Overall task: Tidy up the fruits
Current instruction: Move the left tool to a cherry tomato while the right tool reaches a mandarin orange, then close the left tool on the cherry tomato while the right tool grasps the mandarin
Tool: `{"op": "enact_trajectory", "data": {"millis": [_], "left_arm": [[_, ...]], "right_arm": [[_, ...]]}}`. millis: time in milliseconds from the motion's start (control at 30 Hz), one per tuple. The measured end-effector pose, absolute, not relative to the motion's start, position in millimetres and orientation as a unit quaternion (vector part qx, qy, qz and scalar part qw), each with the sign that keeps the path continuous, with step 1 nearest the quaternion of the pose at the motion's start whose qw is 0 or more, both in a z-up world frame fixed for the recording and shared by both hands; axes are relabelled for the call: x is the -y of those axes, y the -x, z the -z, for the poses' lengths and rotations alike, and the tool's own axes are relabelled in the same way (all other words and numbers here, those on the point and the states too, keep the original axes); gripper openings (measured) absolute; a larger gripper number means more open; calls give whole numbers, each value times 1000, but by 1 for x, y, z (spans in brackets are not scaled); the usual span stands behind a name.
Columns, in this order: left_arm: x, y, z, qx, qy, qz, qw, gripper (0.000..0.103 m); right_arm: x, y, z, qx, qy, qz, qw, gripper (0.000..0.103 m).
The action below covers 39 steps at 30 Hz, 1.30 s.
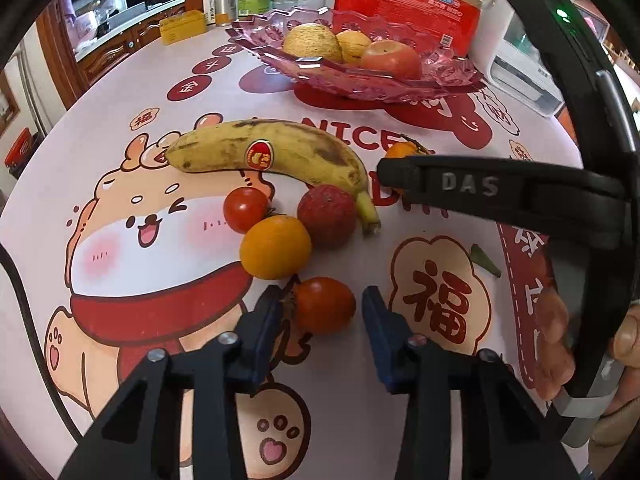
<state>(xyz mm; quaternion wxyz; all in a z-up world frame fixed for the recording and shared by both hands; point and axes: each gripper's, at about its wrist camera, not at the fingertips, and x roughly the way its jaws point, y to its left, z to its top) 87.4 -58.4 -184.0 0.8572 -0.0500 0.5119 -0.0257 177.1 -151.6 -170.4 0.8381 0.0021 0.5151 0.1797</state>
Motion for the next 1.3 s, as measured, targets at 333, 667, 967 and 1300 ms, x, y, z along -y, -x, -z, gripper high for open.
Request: {"op": "enact_trajectory", "data": {"millis": [333, 667, 967, 1300], "left_arm": [[54, -86, 184, -511, 58, 33, 857, 29], [43, -72, 177, -512, 62, 47, 856, 29], [25, -65, 147, -512, 65, 41, 856, 29], [13, -91, 68, -489, 42, 58, 869, 29]], "right_arm": [[145, -170, 171, -508, 17, -178, 843, 40], [161, -151, 169, -516, -14, -171, 839, 40], [170, -117, 154, -517, -39, -181, 835, 40], [173, -112, 97, -489, -41, -196, 849, 39]]}}
